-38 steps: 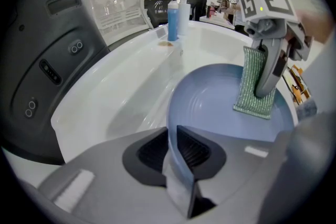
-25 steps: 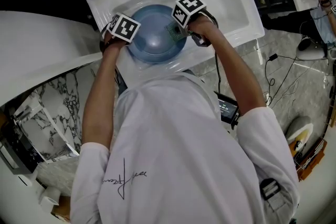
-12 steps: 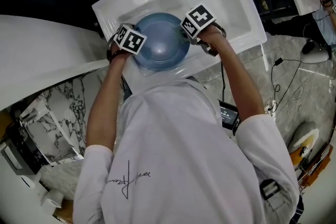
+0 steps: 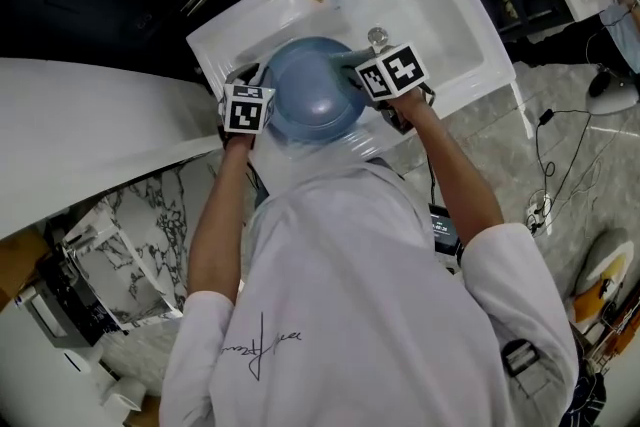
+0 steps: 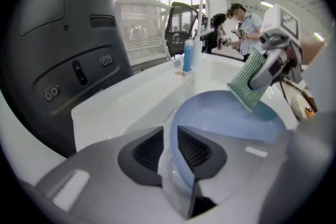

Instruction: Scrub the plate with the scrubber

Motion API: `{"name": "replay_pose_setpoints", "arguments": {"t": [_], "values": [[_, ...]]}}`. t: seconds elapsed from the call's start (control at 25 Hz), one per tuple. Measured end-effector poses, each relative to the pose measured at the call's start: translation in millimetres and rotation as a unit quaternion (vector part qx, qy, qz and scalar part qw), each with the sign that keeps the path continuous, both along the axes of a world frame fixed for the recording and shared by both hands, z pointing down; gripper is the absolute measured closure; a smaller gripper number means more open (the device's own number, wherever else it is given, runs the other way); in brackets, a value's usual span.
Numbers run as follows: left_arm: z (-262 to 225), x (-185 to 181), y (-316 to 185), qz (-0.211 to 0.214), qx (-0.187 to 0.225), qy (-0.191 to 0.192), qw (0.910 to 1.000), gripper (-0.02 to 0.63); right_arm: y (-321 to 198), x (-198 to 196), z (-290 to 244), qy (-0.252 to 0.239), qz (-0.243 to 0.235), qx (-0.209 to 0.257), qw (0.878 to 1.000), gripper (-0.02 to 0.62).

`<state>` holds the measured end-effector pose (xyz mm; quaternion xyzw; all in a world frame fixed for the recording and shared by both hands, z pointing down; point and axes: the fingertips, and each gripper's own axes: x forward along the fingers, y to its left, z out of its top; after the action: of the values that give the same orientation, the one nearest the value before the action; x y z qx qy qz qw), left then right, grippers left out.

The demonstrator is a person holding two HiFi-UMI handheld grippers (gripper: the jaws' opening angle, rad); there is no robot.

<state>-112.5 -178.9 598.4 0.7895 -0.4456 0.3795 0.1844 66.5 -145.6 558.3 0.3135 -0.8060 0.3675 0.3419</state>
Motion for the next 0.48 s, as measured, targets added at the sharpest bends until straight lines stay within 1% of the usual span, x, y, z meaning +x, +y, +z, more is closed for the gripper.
{"name": "replay_pose_setpoints", "arguments": {"t": [0.12, 0.2, 0.28, 0.48], "values": [[-10, -8, 4, -0.037, 0.013, 0.036, 0.9986, 0.489, -5, -3, -13, -0.025, 0.028, 0.044, 0.998, 0.529], [-18, -14, 6, -0.066, 0.021, 0.066, 0.9954, 0.489, -7, -5, -21, -0.033, 0.042, 0.072, 0.996, 0.531], [-26, -19, 9, -0.089, 0.028, 0.091, 0.9914, 0.49, -7, -7, -27, -0.041, 0.051, 0.09, 0.994, 0.531], [-49, -25, 24, -0.121, 0.05, 0.138, 0.9818, 0.509, -2, -12, -46, -0.056, 0.06, 0.132, 0.988, 0.529]]}}
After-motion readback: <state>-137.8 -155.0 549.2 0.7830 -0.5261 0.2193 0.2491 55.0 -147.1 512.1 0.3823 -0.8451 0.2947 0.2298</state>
